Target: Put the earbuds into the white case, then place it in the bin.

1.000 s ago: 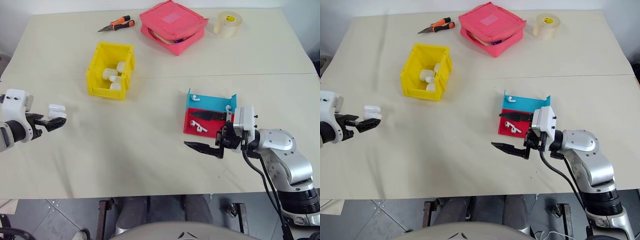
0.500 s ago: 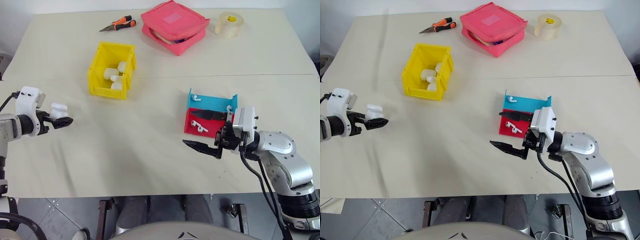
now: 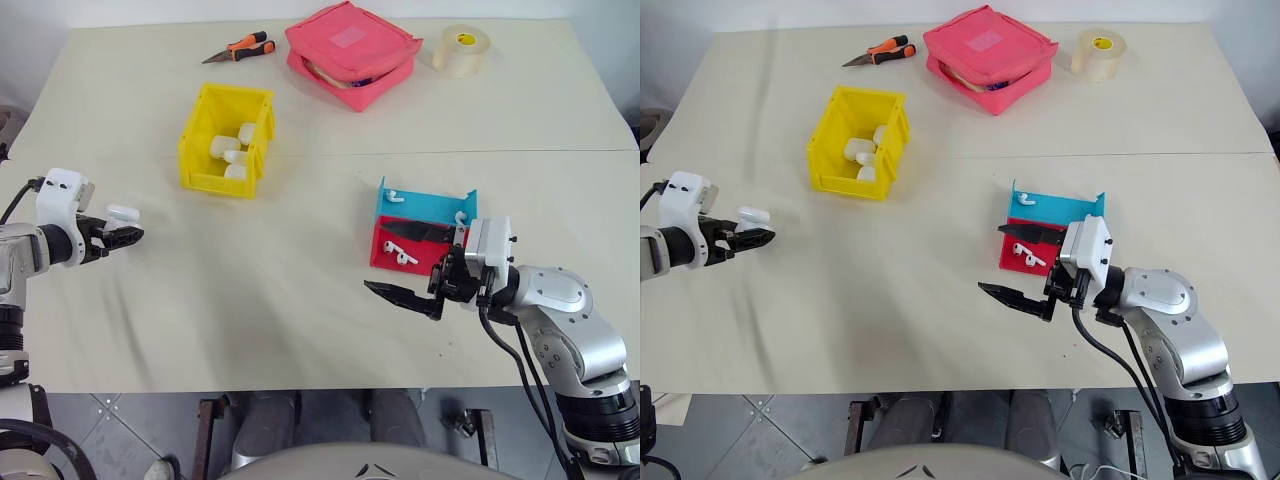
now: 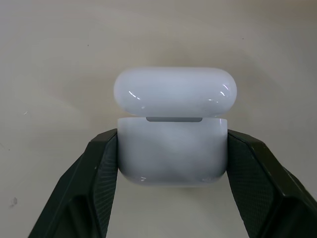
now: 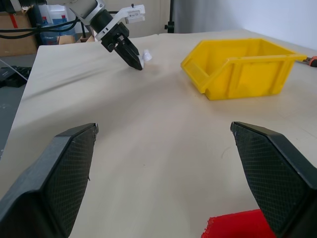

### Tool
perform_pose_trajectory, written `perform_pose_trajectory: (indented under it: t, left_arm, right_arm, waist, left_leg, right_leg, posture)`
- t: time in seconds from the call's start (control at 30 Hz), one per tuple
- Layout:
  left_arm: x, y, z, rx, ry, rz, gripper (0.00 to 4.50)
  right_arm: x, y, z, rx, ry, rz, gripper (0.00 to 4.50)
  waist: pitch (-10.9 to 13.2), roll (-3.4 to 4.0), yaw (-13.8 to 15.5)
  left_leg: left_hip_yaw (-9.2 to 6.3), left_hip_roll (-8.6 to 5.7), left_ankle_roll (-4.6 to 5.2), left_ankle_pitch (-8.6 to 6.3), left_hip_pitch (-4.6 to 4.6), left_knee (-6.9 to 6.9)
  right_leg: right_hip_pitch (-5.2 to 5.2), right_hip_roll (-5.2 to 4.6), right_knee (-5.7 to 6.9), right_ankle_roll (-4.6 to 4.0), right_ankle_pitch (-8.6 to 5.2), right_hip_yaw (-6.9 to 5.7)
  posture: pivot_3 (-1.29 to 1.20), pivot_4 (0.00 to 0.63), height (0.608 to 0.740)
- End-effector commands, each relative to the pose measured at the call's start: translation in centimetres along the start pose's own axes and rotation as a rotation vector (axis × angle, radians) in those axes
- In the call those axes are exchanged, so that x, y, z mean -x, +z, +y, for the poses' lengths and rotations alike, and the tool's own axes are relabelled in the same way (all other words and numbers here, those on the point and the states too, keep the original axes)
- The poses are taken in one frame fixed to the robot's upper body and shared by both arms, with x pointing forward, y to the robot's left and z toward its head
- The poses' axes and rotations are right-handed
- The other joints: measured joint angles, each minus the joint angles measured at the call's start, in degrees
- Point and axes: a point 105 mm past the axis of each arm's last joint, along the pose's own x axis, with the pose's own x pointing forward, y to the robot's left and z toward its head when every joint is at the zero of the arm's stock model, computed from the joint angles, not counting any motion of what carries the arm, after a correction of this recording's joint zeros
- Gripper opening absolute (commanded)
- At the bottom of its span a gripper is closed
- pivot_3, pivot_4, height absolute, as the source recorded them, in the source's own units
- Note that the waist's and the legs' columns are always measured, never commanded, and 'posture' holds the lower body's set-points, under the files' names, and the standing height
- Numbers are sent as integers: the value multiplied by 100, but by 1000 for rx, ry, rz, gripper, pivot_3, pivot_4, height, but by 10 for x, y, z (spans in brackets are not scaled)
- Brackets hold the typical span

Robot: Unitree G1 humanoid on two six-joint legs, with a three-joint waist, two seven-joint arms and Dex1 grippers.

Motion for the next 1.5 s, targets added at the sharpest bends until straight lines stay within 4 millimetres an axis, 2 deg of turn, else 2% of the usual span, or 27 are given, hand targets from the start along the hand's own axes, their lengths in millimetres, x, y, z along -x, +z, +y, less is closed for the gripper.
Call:
perform_pose_trajectory:
  t: [0.03, 0.13, 0.23, 0.33, 0.47, 0.7, 0.77, 0.87, 0.97, 1.07, 1.23, 1.4, 1.5]
  left_arm:
    - [2, -7, -2, 26, -16, -7, 2800]
    - [8, -1, -4, 26, -33, -88, 2800]
    - [20, 14, -9, 17, -76, -274, 2800]
    - [45, 33, -35, -59, -226, -560, 2800]
    - [64, 30, -65, -85, -337, -712, 2800]
    - [66, 35, -135, -144, -543, -884, 2800]
    - [61, 37, -162, -171, -620, -920, 2800]
    - [54, 38, -198, -191, -751, -960, 2800]
    - [48, 31, -231, -307, -874, -978, 2800]
    - [40, 36, -249, -324, -923, -1044, 2800]
    - [45, 53, -284, -322, -1102, -1245, 2800]
    - [49, 57, -322, -336, -1275, -1339, 2800]
    - [49, 58, -334, -315, -1337, -1354, 2800]
  right_arm:
    - [0, 9, 3, 26, 8, -25, 4500]
    - [-1, 8, 3, 22, 12, -25, 4500]
    - [-1, 7, 3, 17, 15, -22, 4500]
    - [0, 6, 3, 11, 17, -19, 4500]
    - [0, 5, 2, 6, 21, -15, 4500]
    - [6, 7, 0, 12, 12, 10, 4500]
    - [12, 8, -1, 21, -9, 30, 4500]
    - [27, 8, -4, 40, -57, 76, 4500]
    - [50, 6, -6, 81, -127, 158, 4500]
    - [78, 4, -7, 109, -205, 238, 4500]
    - [123, -1, -3, 106, -337, 356, 4500]
    - [140, -5, 1, 85, -385, 425, 4500]
    - [144, -7, 0, 80, -389, 471, 4500]
  waist:
    - [0, 0, -15]
    - [0, 0, -20]
    - [0, 0, -10]
    - [-1, -5, 0]
    - [-2, -15, 3]
    - [-2, -16, 53]
    - [-3, -16, 60]
    - [-3, -16, 124]
    - [-3, -16, 155]
    - [-3, -16, 175]
    - [-4, -17, 197]
    - [-5, -16, 152]
    - [-5, -16, 162]
  left_leg:
    - [0, 0, 0, 0, 0, 0]
    - [4, 2, 0, 0, 1, -2]
    - [6, 3, 0, 0, 1, -2]
    - [5, 8, -1, -1, -2, 0]
    - [6, 13, -2, -1, -3, 1]
    - [13, 15, -2, -2, 0, 5]
    - [16, 15, -2, -2, 0, 7]
    - [25, 12, 1, -3, -1, 7]
    - [72, 13, 2, -4, -1, 5]
    - [92, 15, 7, -6, 0, 6]
    - [108, 17, 12, -5, 1, 12]
    - [126, 19, 23, -8, 6, 11]
    - [131, 26, 23, -9, 6, 11]
  right_leg:
    - [0, 0, 0, 0, 0, 0]
    - [-3, 0, 1, 0, 0, 1]
    - [-4, 0, 1, 0, 0, 0]
    - [-4, 0, -4, 0, 0, -1]
    - [-1, 0, -12, -1, 1, -3]
    - [7, 0, -14, -2, 2, -3]
    - [7, 0, -15, -2, 4, -2]
    - [9, 0, -23, 0, 6, -1]
    - [8, 1, -27, 1, 7, -2]
    - [10, 1, -36, 7, 11, -1]
    - [20, 3, -52, 22, 23, 1]
    - [28, 4, -75, 36, 33, 4]
    - [28, 10, -78, 38, 34, 4]
  posture:
    - [0, 150, 740]
    - [0, 150, 740]
    - [0, 150, 740]
    - [0, 150, 740]
    - [0, 150, 740]
    - [0, 150, 740]
    - [0, 150, 740]
    - [0, 150, 740]
    - [0, 150, 740]
    - [0, 150, 740]
    - [0, 150, 740]
    - [0, 150, 740]
    - [0, 150, 740]
